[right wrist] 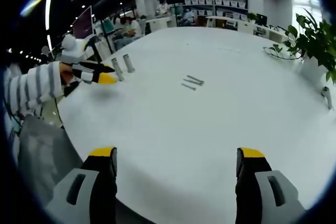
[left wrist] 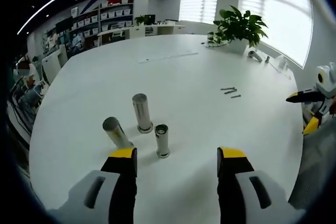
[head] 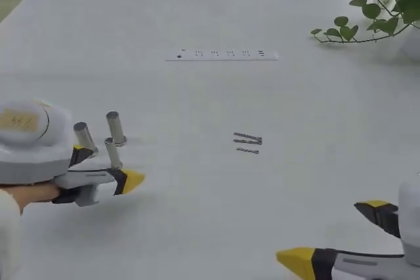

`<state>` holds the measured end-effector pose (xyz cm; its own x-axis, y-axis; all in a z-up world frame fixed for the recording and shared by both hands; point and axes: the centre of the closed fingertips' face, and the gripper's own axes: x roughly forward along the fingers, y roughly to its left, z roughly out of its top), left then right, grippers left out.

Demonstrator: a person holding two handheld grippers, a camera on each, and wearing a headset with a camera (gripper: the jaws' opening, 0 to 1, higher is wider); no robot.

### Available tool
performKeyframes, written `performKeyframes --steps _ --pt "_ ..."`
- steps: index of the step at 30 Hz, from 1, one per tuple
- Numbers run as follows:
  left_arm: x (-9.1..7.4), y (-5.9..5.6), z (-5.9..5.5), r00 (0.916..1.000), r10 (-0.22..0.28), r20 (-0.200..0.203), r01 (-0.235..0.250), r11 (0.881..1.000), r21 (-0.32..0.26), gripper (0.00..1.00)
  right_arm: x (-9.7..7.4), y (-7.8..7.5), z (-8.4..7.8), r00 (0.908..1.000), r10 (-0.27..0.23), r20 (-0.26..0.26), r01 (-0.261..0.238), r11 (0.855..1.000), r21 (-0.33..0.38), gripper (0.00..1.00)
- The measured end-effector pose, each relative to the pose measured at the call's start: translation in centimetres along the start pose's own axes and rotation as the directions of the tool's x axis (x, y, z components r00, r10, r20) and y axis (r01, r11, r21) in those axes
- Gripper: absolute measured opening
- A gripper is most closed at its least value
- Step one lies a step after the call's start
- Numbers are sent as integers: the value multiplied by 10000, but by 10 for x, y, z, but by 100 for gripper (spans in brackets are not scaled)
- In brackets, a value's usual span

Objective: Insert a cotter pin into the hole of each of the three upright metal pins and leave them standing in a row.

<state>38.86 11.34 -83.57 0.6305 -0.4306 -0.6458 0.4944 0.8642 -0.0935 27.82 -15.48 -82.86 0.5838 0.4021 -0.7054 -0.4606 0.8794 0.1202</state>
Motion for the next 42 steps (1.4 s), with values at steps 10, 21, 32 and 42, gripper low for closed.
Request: performKeyframes --steps 10,21,32,42 --pt "10 1 7 10000 2 97 -1 10000 -89 57 1 0 -8 9997 17 -226 -14 9999 119 95" --pt "16 2 11 10000 27 89 -26 9999 -136 43 0 -1 -4 9999 -37 -163 37 10000 38 94" --pt "21 9 4 9996 130 -232 -126 9997 203 29 -3 -9 0 9995 -320 -10 320 9995 -20 91" --pt "21 15 6 9996 218 -167 -220 9997 -76 11 -5 -8 0 9995 -310 35 310 9995 -21 90"
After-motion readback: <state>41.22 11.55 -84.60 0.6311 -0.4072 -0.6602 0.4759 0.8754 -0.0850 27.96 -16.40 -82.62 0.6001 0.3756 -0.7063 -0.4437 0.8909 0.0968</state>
